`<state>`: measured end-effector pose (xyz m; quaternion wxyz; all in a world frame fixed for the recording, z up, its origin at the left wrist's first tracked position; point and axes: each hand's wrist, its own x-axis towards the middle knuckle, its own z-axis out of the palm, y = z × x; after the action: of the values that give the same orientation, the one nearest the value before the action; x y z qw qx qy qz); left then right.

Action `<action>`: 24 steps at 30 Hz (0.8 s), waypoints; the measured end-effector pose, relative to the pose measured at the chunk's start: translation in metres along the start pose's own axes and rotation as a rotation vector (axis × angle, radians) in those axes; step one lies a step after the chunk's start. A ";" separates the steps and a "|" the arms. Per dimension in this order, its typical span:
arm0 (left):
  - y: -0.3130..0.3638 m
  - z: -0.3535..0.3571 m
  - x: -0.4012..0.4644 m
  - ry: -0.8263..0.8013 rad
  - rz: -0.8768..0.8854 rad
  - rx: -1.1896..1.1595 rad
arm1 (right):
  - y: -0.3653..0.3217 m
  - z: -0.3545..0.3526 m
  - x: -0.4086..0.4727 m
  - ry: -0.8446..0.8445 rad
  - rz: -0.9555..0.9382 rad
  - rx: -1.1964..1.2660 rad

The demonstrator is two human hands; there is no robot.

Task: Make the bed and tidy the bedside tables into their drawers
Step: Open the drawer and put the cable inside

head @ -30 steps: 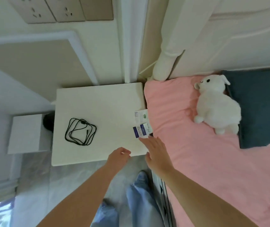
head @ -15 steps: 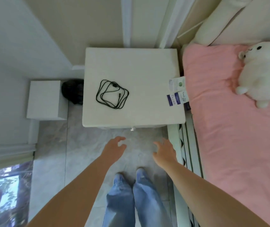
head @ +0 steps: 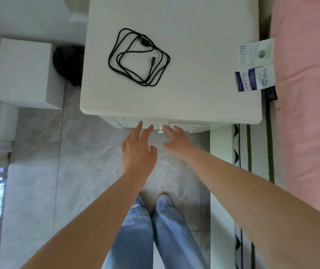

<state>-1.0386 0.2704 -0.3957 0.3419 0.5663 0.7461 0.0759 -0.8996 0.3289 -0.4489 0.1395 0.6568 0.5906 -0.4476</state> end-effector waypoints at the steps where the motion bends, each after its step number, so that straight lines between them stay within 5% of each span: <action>1: -0.004 0.004 0.003 0.021 0.026 0.017 | 0.002 0.005 0.007 0.003 0.005 -0.006; 9: -0.027 0.017 0.015 0.146 0.153 0.162 | 0.008 0.018 0.019 0.173 -0.065 -0.199; 15: -0.024 0.011 0.013 0.244 0.139 0.124 | 0.009 0.034 0.007 0.099 0.003 -0.044; 21: -0.037 0.003 0.007 -0.019 0.099 0.312 | 0.017 0.029 -0.041 -0.114 0.018 -0.020; 24: -0.042 -0.003 -0.007 -0.101 0.099 0.349 | 0.016 0.023 -0.076 0.119 -0.161 -0.011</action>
<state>-1.0729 0.2511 -0.4110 0.2714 0.6562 0.7010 -0.0667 -0.8876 0.2592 -0.4104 0.0715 0.6321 0.6511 -0.4140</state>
